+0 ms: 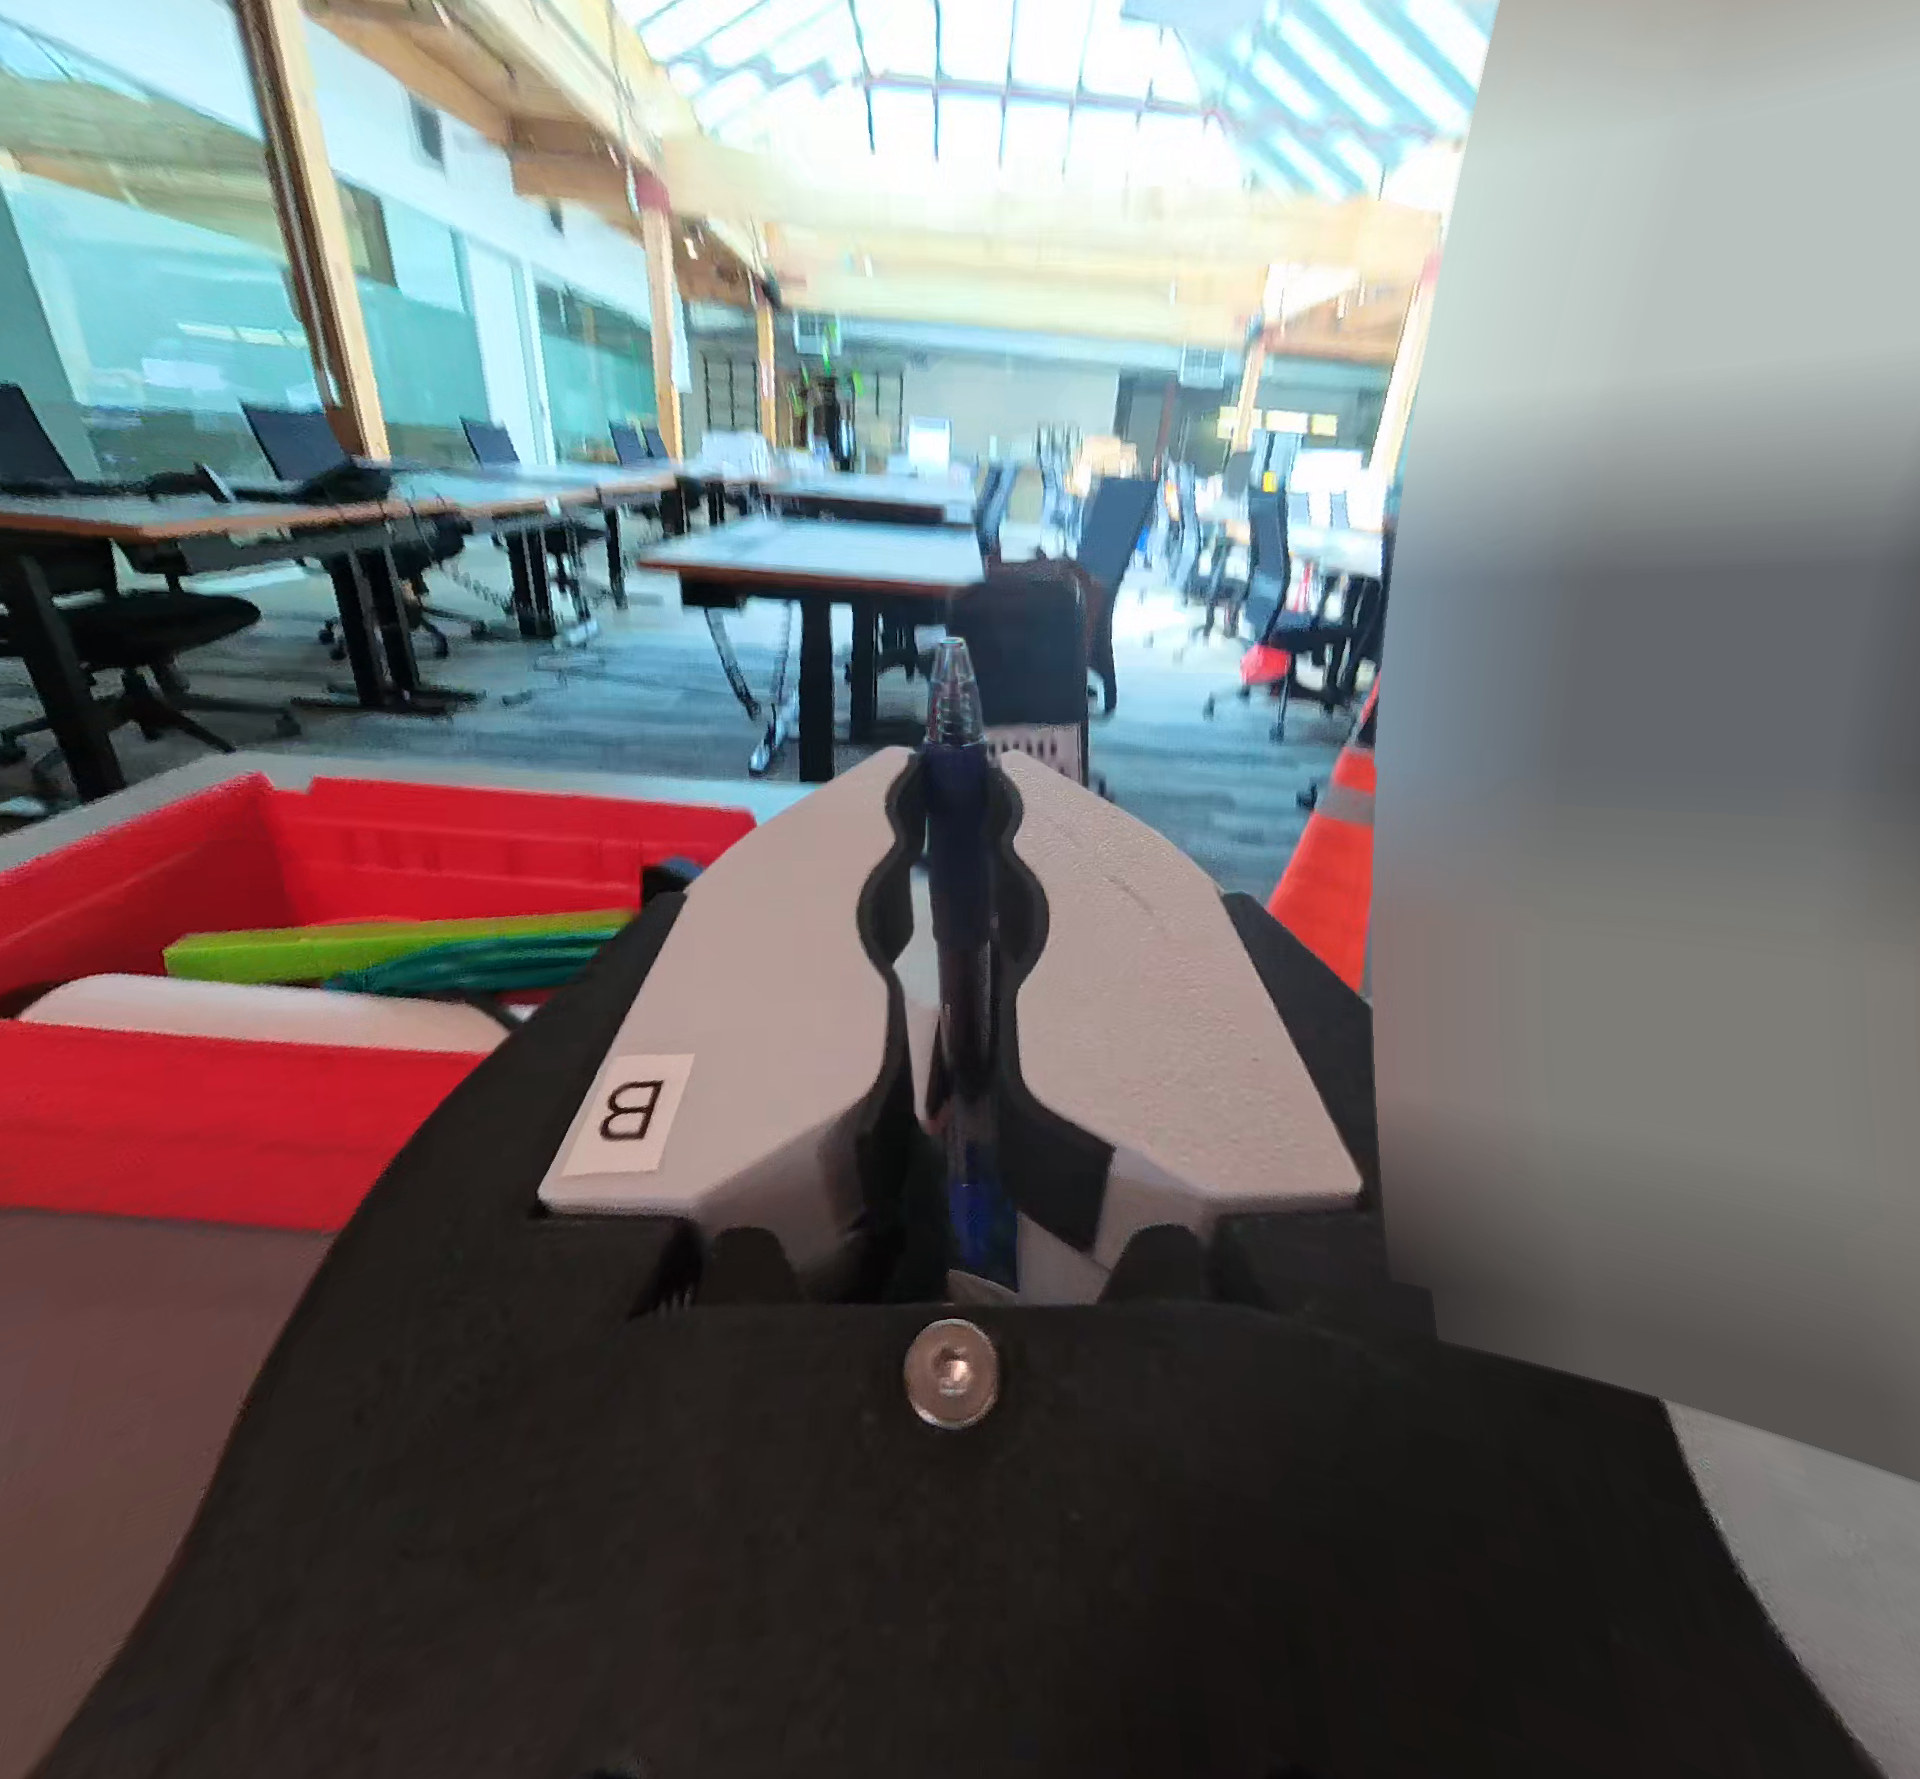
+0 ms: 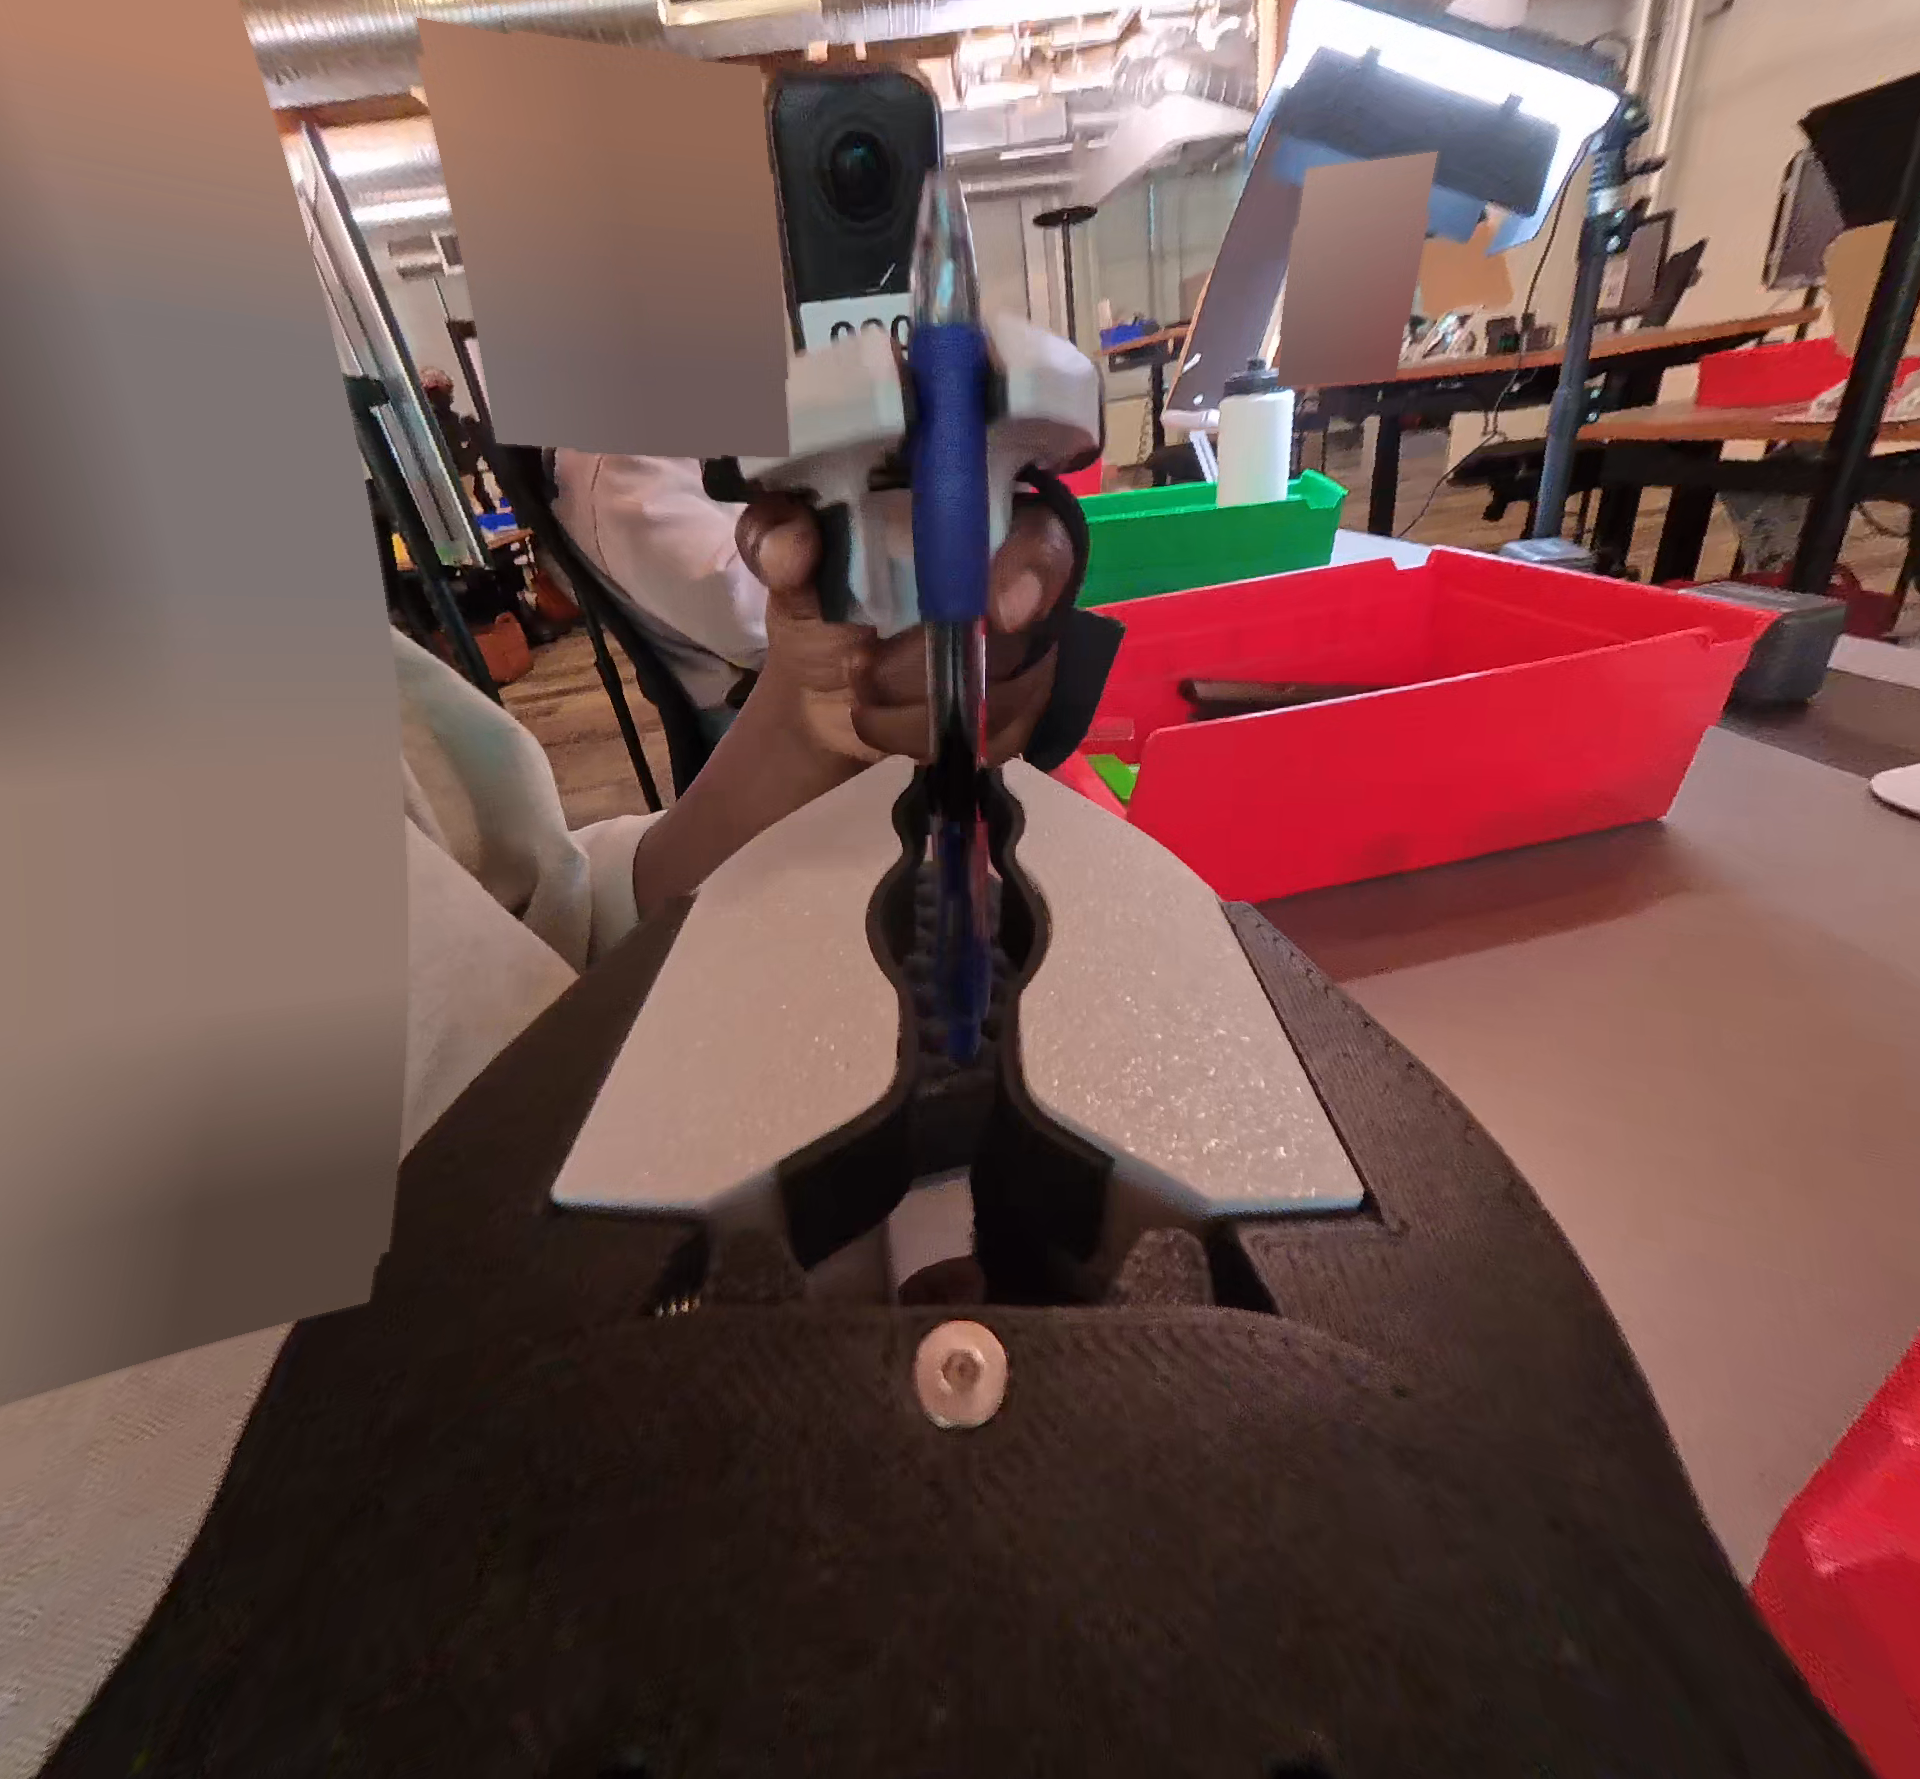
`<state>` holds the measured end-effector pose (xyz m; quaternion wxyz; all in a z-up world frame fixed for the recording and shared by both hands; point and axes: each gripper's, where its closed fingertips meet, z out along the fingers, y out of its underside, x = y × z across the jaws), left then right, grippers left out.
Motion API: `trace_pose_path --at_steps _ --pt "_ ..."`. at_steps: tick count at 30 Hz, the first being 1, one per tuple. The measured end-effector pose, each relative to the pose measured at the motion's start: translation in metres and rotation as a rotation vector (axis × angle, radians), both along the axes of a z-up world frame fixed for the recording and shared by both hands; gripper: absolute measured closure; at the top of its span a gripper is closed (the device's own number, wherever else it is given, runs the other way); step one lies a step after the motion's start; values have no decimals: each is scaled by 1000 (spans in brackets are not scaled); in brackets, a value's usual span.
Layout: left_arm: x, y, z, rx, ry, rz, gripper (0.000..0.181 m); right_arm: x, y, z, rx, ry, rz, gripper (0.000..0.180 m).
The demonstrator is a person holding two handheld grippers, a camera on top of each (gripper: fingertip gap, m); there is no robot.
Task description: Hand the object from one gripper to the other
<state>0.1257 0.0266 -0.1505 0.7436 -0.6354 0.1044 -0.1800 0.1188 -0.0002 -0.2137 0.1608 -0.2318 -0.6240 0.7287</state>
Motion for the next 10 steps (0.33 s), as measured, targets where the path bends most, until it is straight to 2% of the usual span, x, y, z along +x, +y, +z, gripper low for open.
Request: trace_pose_path --at_steps 1,2,3,6,10 --pt "-6 -4 9 43 -42 12 170 -1 0 -3 5 -5 4 162" --pt "-11 -8 17 78 -78 16 170 -2 0 -9 18 -20 10 153" --pt "-16 -12 24 111 -106 23 170 -3 -2 -13 28 -28 15 153" --pt "-26 -23 33 171 -149 46 170 -5 -3 -11 0 11 14 170" --pt "-35 -39 30 197 -167 77 169 -1 9 1 -63 24 22 171"
